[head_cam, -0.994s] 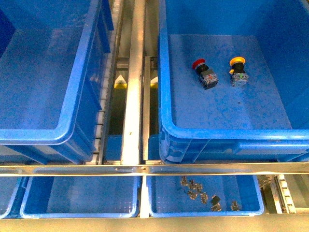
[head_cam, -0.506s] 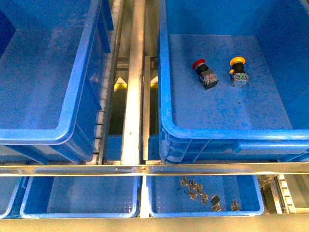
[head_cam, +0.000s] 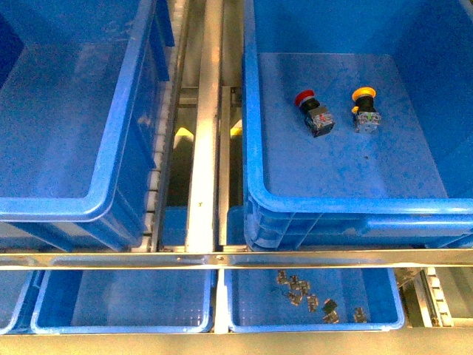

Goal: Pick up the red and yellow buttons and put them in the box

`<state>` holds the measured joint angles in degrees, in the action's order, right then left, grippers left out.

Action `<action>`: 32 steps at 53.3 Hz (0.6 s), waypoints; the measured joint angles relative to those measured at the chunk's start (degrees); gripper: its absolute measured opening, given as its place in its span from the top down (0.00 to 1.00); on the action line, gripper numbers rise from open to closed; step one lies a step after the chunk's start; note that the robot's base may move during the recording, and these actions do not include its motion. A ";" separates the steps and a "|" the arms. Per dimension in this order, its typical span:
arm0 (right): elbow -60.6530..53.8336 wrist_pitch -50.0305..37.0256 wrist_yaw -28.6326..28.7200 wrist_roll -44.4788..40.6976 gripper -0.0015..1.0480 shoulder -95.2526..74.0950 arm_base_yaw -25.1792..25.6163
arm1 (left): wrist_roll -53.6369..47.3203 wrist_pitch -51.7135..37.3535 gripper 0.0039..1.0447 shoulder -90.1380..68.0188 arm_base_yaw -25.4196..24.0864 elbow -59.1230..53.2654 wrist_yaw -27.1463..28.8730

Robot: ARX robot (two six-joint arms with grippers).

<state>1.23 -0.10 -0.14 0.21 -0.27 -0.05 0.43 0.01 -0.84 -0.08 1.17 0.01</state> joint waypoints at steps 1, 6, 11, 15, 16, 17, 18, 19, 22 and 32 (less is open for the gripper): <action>0.00 0.00 0.00 0.00 0.97 0.00 0.00 | -0.02 0.00 0.07 0.00 0.00 0.00 0.00; 0.00 0.00 0.00 -0.07 0.83 0.00 0.00 | 0.00 0.00 0.07 0.00 0.00 0.00 0.00; 0.00 0.00 0.00 -0.07 0.66 0.00 0.00 | 0.00 0.00 0.07 0.00 0.00 0.00 0.00; 0.00 0.00 0.00 -0.07 0.54 0.00 0.00 | -0.02 0.00 0.07 0.00 0.00 0.00 0.02; 0.00 0.00 0.00 -0.07 0.51 0.00 0.00 | -0.02 0.00 0.07 0.00 0.00 0.00 0.00; 0.00 0.00 0.00 -0.07 0.48 0.00 0.00 | 0.00 0.00 0.07 0.00 0.00 0.00 0.00; 0.00 0.00 0.00 -0.07 0.44 0.00 0.00 | -0.02 0.00 0.07 0.00 0.00 0.00 0.00; 0.00 0.00 0.00 -0.07 0.41 0.00 0.00 | 0.00 0.00 0.07 0.00 0.00 0.00 0.00; 0.00 0.00 0.00 -0.07 0.33 0.00 0.00 | -0.02 0.00 0.07 0.00 0.00 0.00 0.00; 0.00 0.00 0.00 -0.02 0.05 0.00 0.00 | -0.02 0.00 0.07 0.00 0.00 0.00 0.02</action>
<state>1.23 -0.10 -0.14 0.19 -0.27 -0.05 0.40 0.01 -0.84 -0.08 1.17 0.03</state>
